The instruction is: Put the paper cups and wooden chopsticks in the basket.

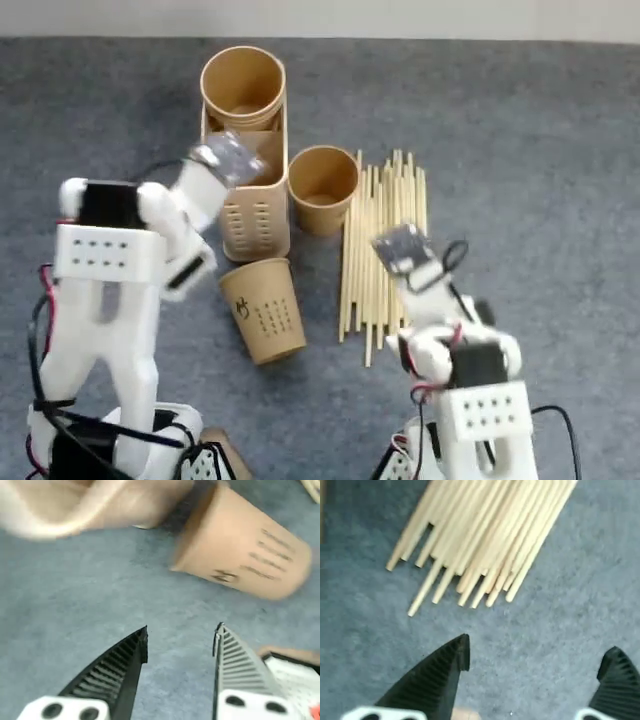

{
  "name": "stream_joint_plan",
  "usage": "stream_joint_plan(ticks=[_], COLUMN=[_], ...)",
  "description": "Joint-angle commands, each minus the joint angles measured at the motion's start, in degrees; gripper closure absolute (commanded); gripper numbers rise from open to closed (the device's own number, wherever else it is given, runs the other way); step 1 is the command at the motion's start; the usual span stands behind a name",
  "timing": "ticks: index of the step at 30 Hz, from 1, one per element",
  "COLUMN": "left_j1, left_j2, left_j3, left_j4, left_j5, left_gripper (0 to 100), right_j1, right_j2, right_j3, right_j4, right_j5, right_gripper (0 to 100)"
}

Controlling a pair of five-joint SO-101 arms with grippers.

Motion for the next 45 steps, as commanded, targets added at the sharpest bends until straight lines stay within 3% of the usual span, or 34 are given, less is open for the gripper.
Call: stream_joint_plan(ticks=[1,6,11,15,20,24,31,36,45], left_j1=[8.57,14.37,14.73,14.81,17.01,23.69,30.9,30.9,26.77], left_j2=[-6.11,-13.41,-15.87,-16.04,-16.04,-16.04,-15.6,-16.04,-16.04], left_j3=[9.19,22.11,29.58,33.1,36.62,39.34,39.34,38.9,36.62], left_j4=[0.09,-10.81,-25.23,-29.45,-29.27,-29.19,-23.82,-20.22,-19.78], left_j5=[-0.26,6.07,13.89,17.85,18.11,18.02,11.96,6.51,6.42], left_gripper=[77,77,77,77,77,77,77,77,77], right_j1=[4.09,4.7,4.7,4.7,4.62,4.62,4.62,4.62,4.88], right_j2=[-3.3,-3.3,-3.3,-3.3,-3.3,-3.3,-3.3,-3.3,-3.3], right_j3=[2.59,2.77,2.68,2.68,2.59,2.59,2.59,2.59,2.59], right_j4=[-1.8,-1.8,-1.8,-1.8,-1.8,-1.89,-1.89,-1.89,-1.71], right_j5=[1.41,0.97,-0.79,-0.7,-0.88,-0.97,-0.97,-0.97,-0.62], right_gripper=[60.5,60.5,60.5,60.5,60.5,60.5,60.5,60.5,60.5])
